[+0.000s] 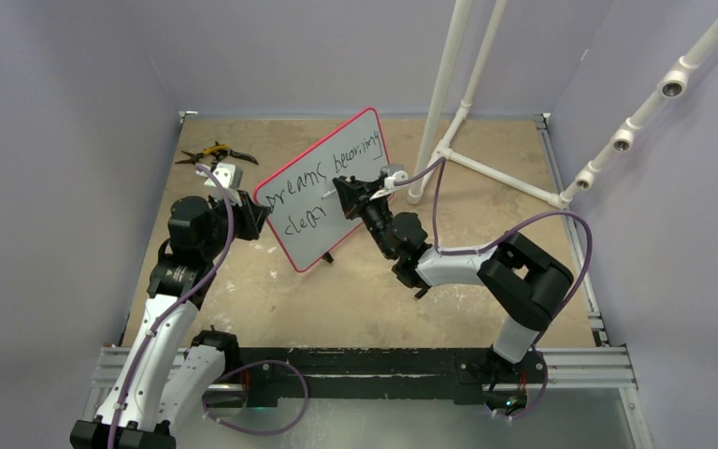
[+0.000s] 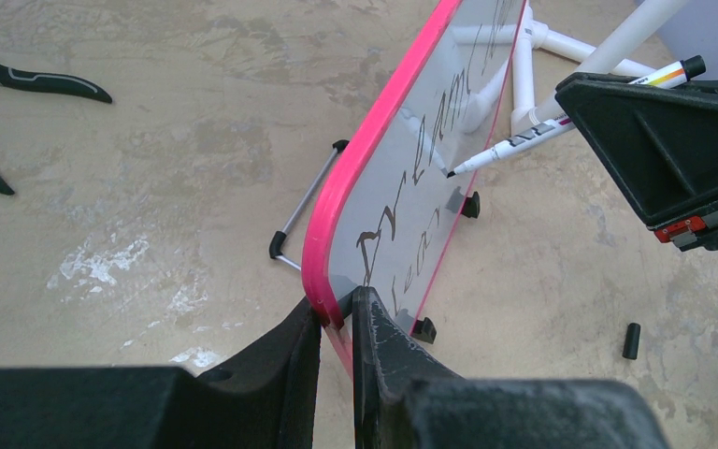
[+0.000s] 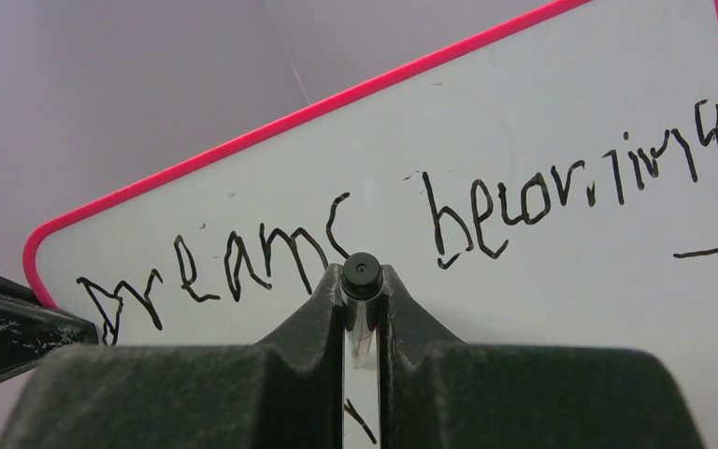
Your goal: Write a sentence on the whiteboard
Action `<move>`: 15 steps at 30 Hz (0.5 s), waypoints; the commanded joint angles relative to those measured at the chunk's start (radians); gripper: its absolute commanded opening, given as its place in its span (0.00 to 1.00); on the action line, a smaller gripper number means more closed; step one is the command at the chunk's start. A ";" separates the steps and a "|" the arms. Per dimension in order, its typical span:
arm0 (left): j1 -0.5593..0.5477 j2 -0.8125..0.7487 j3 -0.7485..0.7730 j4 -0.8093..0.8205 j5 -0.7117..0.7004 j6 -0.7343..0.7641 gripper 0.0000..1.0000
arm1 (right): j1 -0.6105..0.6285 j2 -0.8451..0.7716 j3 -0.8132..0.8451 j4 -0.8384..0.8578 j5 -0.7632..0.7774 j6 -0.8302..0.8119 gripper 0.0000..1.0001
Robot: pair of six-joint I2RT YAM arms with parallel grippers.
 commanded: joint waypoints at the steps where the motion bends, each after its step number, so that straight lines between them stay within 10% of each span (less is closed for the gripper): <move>1: -0.001 -0.004 -0.004 0.018 0.023 0.019 0.14 | -0.004 0.019 0.034 -0.012 -0.021 -0.002 0.00; 15: -0.001 -0.001 -0.004 0.019 0.022 0.019 0.14 | -0.002 0.027 0.011 -0.042 -0.066 0.021 0.00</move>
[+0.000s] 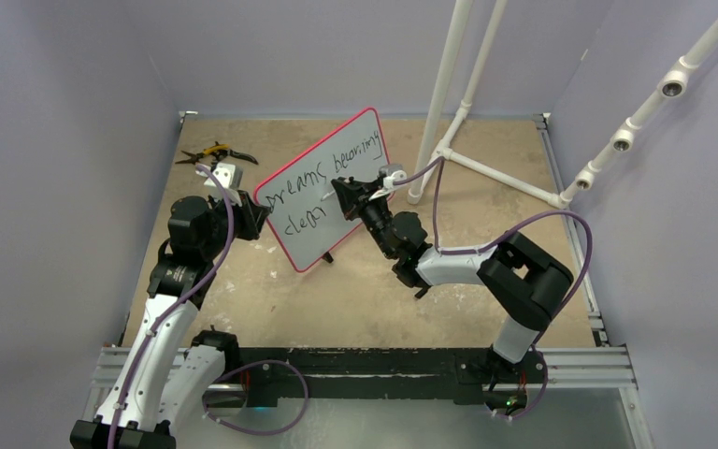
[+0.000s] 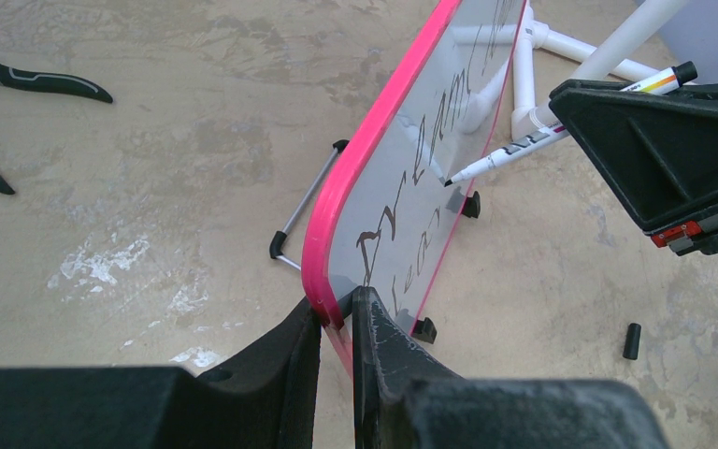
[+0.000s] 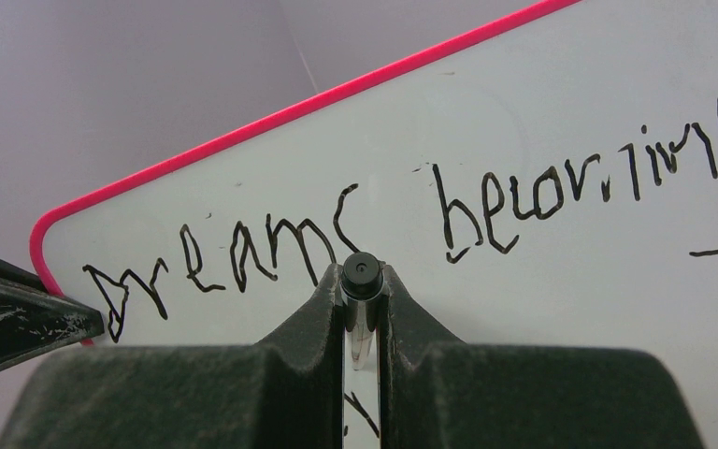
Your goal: Write a sentence on the whiteboard
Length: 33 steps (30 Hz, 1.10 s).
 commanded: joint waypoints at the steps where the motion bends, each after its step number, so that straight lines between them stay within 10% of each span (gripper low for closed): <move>1: -0.001 -0.002 -0.004 0.020 0.025 0.018 0.14 | 0.000 0.025 0.010 -0.034 -0.035 0.014 0.00; 25: -0.001 -0.009 -0.003 0.022 0.026 0.019 0.15 | 0.003 -0.008 -0.025 -0.028 -0.012 0.011 0.00; 33: -0.001 -0.034 -0.004 0.027 0.019 0.018 0.34 | 0.004 -0.080 -0.090 -0.039 0.031 -0.001 0.00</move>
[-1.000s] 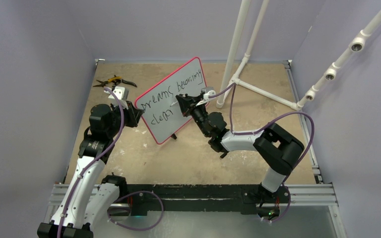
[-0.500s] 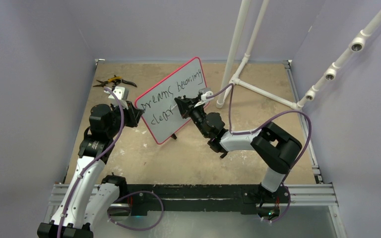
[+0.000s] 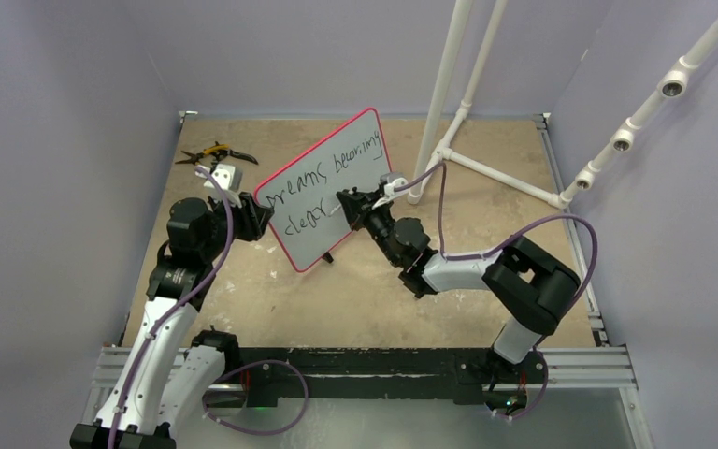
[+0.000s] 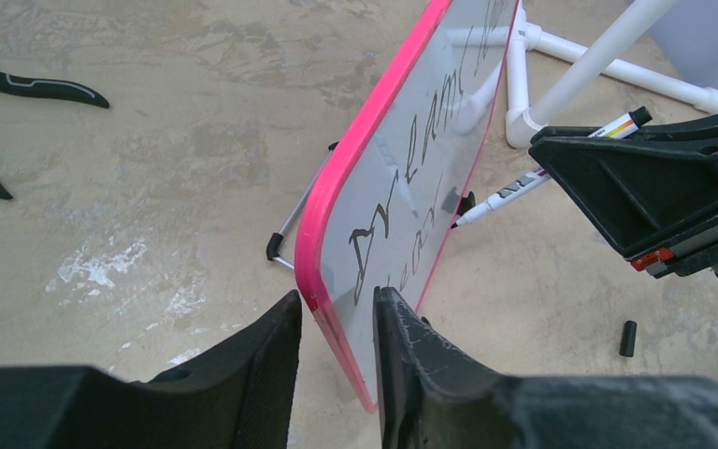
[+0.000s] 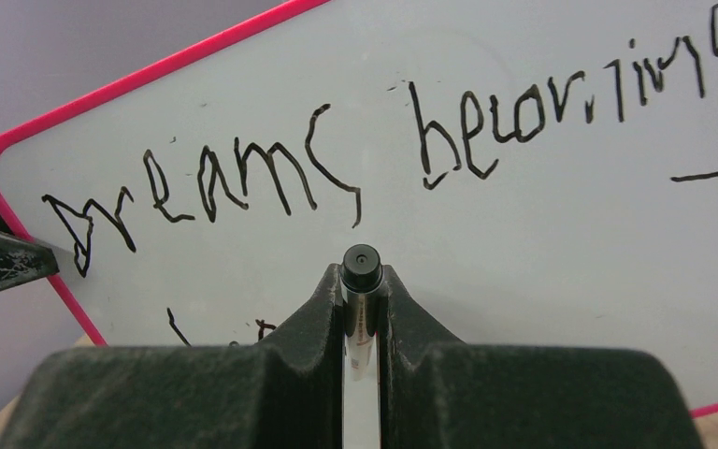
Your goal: Write a sentence on the whiteboard
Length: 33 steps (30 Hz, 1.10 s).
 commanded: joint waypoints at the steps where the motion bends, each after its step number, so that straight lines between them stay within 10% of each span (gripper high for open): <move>1: -0.001 -0.025 -0.003 0.028 0.010 0.017 0.36 | 0.004 -0.052 -0.026 0.024 0.057 -0.014 0.00; 13: -0.001 -0.091 -0.014 0.046 -0.024 0.017 0.62 | 0.000 0.025 0.036 0.124 0.110 -0.060 0.00; 33: -0.001 -0.107 -0.016 0.045 -0.033 0.022 0.64 | 0.000 0.047 0.032 0.159 0.127 -0.053 0.00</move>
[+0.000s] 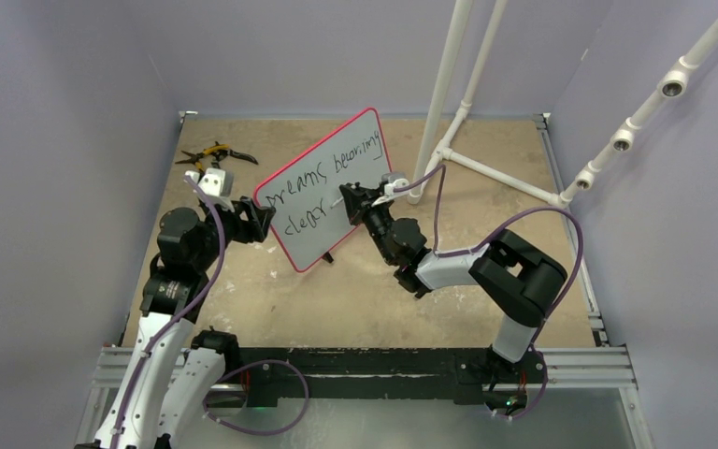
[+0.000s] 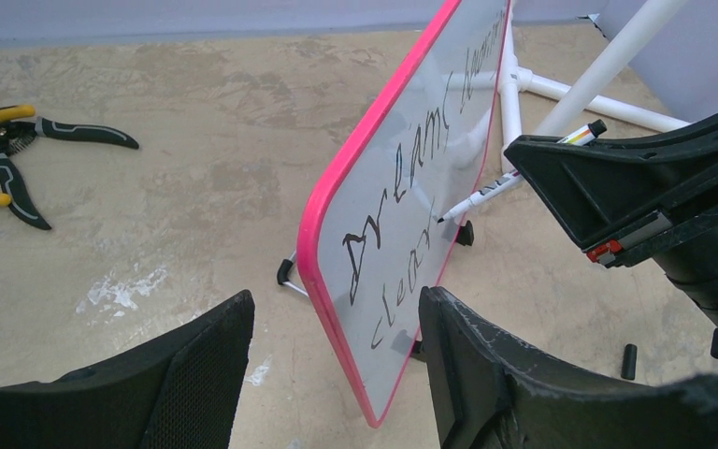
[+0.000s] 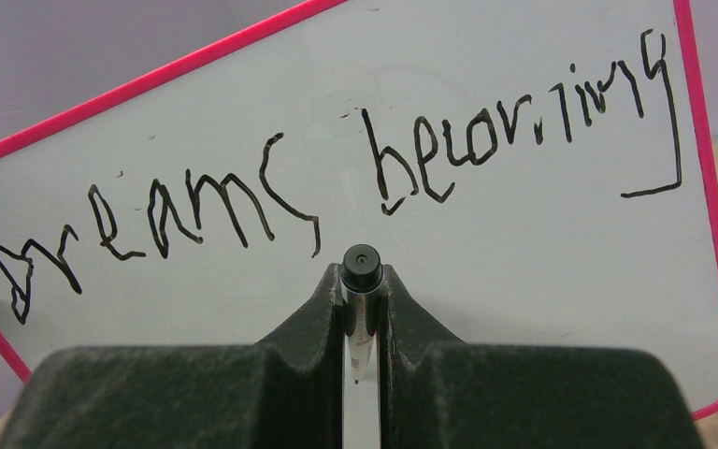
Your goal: Write a sentence on the whiteboard
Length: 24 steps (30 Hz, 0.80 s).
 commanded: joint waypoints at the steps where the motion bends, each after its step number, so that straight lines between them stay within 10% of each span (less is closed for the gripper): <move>1: -0.001 -0.013 -0.012 0.036 -0.007 0.019 0.64 | 0.000 -0.026 0.008 0.065 0.026 -0.010 0.00; 9: -0.003 -0.029 -0.011 0.027 -0.023 0.037 0.64 | 0.000 -0.242 -0.113 -0.098 -0.033 0.009 0.00; 24: -0.059 0.109 0.246 0.004 0.167 -0.036 0.60 | -0.097 -0.775 -0.187 -0.945 -0.138 0.125 0.00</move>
